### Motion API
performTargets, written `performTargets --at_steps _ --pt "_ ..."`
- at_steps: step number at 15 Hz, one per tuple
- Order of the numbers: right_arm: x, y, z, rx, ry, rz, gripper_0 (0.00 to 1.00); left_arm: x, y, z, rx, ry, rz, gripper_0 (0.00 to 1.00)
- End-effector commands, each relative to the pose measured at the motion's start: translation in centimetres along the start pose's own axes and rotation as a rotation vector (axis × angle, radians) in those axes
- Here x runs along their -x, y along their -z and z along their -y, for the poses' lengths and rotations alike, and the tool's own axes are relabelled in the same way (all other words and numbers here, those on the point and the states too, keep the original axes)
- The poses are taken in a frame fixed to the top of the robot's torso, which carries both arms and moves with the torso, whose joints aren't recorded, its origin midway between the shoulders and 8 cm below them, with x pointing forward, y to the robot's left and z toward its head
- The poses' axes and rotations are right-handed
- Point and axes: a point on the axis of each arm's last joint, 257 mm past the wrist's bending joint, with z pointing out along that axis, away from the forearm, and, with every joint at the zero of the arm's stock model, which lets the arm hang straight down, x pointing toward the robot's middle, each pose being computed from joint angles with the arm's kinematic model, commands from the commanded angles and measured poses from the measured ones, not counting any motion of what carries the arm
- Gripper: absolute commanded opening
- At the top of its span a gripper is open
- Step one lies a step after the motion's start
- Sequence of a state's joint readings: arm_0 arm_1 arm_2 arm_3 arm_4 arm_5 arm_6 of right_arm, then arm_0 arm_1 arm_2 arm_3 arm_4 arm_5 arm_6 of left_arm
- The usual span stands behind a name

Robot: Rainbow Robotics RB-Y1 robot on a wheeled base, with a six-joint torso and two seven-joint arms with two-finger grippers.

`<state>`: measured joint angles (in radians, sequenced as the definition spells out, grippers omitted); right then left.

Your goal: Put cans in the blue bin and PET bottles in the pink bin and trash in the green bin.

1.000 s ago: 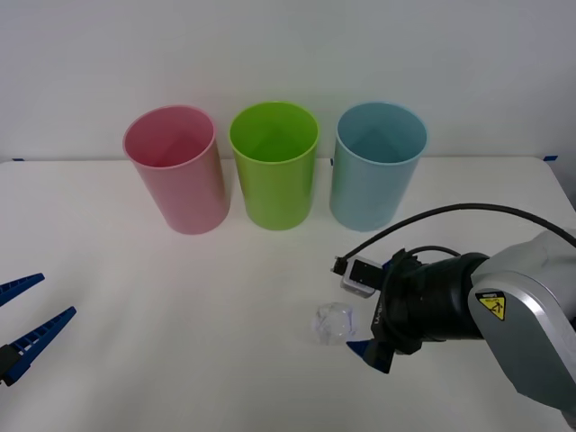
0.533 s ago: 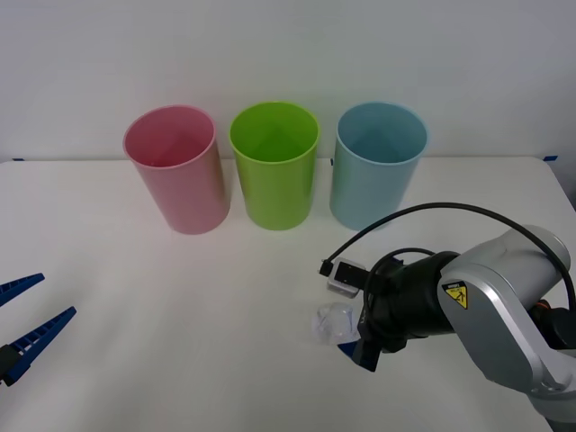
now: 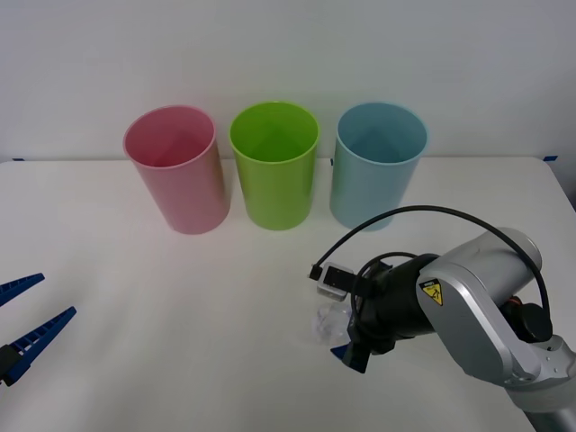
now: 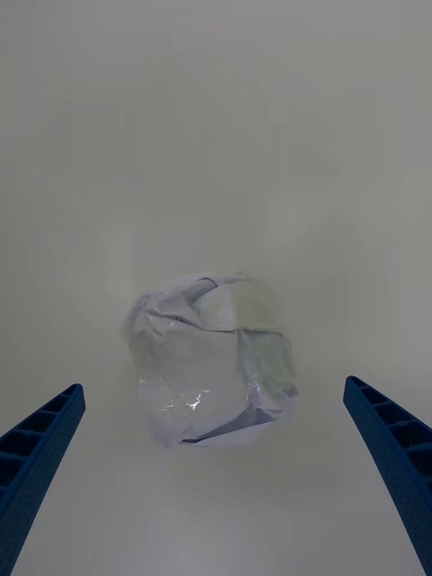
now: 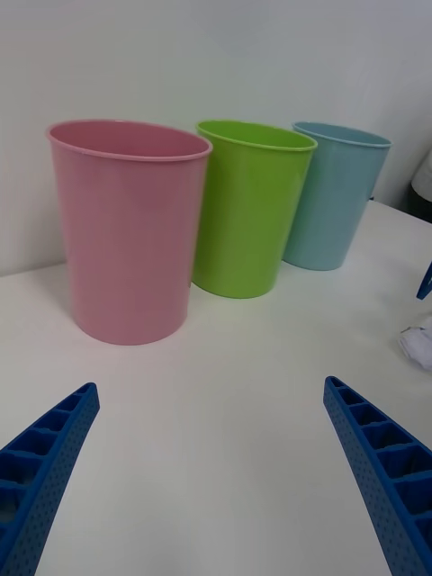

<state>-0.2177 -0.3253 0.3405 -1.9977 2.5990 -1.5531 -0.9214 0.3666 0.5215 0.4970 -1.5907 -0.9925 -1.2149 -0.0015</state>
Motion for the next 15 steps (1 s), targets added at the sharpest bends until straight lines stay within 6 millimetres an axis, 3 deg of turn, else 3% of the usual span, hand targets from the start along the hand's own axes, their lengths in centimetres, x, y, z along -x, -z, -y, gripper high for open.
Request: performTargets --at_steps 1,15 --pt "0.1 -0.8 -0.2 0.013 -0.013 -0.001 1.00 0.0 0.0 0.0 0.000 0.000 0.000 0.86" --pt "0.5 -3.8 -0.1 0.012 -0.014 -0.012 1.00 0.0 0.0 0.0 0.000 0.000 0.000 0.85"
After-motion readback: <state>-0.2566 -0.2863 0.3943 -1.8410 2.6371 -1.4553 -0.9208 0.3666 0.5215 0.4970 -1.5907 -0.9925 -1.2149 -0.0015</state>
